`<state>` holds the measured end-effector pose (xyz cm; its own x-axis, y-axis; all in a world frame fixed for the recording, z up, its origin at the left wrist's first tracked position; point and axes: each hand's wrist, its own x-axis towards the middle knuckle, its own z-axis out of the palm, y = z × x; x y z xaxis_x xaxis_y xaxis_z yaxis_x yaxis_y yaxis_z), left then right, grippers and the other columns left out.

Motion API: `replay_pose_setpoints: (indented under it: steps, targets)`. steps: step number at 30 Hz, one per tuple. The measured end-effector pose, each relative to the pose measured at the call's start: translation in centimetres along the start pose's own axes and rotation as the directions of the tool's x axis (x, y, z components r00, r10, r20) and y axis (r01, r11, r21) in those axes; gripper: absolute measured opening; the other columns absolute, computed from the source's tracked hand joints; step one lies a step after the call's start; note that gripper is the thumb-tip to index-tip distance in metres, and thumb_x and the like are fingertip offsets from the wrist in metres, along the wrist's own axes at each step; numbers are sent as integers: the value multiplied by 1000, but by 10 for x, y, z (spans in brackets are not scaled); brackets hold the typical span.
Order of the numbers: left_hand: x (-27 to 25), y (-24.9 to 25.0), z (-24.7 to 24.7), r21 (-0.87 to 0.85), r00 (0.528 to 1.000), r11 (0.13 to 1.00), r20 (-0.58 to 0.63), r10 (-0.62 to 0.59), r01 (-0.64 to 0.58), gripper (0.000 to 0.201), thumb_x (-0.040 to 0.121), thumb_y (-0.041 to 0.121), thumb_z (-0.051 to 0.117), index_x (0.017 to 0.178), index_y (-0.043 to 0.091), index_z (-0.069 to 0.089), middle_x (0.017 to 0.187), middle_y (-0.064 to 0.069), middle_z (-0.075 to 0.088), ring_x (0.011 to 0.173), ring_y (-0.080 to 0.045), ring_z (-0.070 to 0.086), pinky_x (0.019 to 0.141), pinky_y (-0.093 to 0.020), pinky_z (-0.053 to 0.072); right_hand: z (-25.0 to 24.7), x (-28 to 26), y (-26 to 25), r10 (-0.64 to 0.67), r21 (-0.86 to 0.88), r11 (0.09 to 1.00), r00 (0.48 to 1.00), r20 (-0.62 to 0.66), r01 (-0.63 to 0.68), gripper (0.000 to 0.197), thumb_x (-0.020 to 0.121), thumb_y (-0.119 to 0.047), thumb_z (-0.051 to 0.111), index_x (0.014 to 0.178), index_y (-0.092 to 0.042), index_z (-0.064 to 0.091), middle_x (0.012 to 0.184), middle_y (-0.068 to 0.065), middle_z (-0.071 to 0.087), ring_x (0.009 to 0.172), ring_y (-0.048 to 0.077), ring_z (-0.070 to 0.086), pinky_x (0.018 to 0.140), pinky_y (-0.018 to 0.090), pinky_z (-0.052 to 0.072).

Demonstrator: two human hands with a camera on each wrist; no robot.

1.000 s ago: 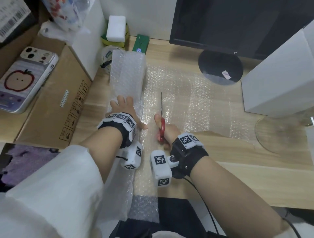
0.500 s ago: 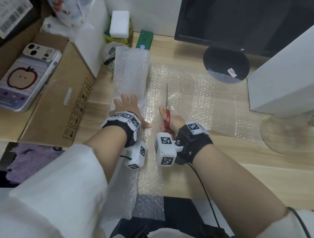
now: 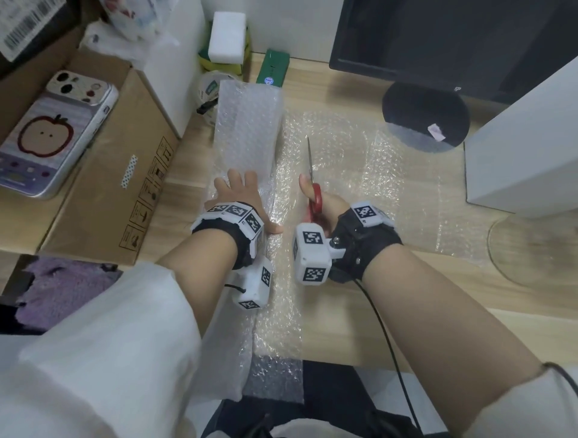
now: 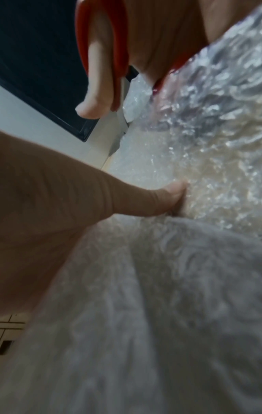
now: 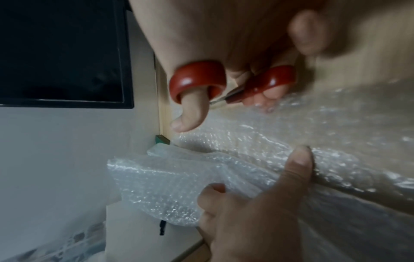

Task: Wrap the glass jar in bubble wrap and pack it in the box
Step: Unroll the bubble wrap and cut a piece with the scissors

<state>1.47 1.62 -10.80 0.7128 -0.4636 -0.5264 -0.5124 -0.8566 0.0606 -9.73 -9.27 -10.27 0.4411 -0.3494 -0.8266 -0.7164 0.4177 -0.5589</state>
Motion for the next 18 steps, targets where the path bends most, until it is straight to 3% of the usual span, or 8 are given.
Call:
replay_pose_setpoints:
  steps: [2, 5, 9, 12, 15, 18]
  targets:
    - [-2, 0, 1, -2, 1000, 1000, -8, 0, 0, 104, 42, 59, 82, 122, 24, 26, 119, -5, 27, 112, -28, 29, 86, -50, 45, 2, 0, 3, -19, -97, 995, 999, -45, 14, 64, 56, -80, 59, 49, -17, 53, 50, 0, 52, 46, 19, 46, 55, 34, 39]
    - [-5, 0, 2, -1, 1000, 1000, -13, 3, -3, 102, 44, 59, 81, 122, 24, 26, 119, -4, 27, 112, -28, 30, 84, -50, 44, 3, 3, 6, -18, -161, 987, 998, -56, 8, 67, 61, -81, 53, 43, -17, 53, 46, 1, 52, 40, 18, 43, 52, 33, 35]
    - [-8, -1, 3, -21, 1000, 1000, -3, 12, -12, 99, 46, 57, 81, 122, 24, 26, 121, -5, 27, 113, -28, 29, 83, -49, 43, 2, 6, 3, -20, -168, 986, 999, -40, 13, 70, 44, -88, 55, 40, -18, 53, 42, -1, 51, 43, 20, 45, 62, 37, 39]
    - [-9, -1, 2, -24, 1000, 1000, 14, 20, -20, 97, 47, 55, 82, 121, 23, 27, 122, -5, 27, 114, -28, 29, 84, -50, 43, 1, 4, -5, -26, -144, 989, 999, -29, 22, 73, 32, -89, 59, 51, -19, 52, 46, -2, 48, 46, 19, 43, 62, 37, 38]
    - [-9, 0, 1, -30, 1000, 1000, 14, 11, -10, 96, 48, 53, 82, 121, 23, 27, 122, -5, 27, 114, -29, 29, 84, -51, 43, 0, 6, -10, -46, -176, 984, 998, -43, 37, 75, 34, -90, 57, 56, -18, 55, 50, -1, 51, 47, 20, 45, 64, 38, 40]
    - [-9, -1, 1, -24, 1000, 1000, 15, 10, -10, 96, 48, 52, 82, 121, 24, 27, 122, -5, 27, 115, -29, 29, 84, -50, 42, -1, 8, -11, -65, -212, 976, 997, -51, 53, 67, 49, -86, 55, 49, -19, 56, 48, -1, 53, 49, 21, 48, 70, 41, 42]
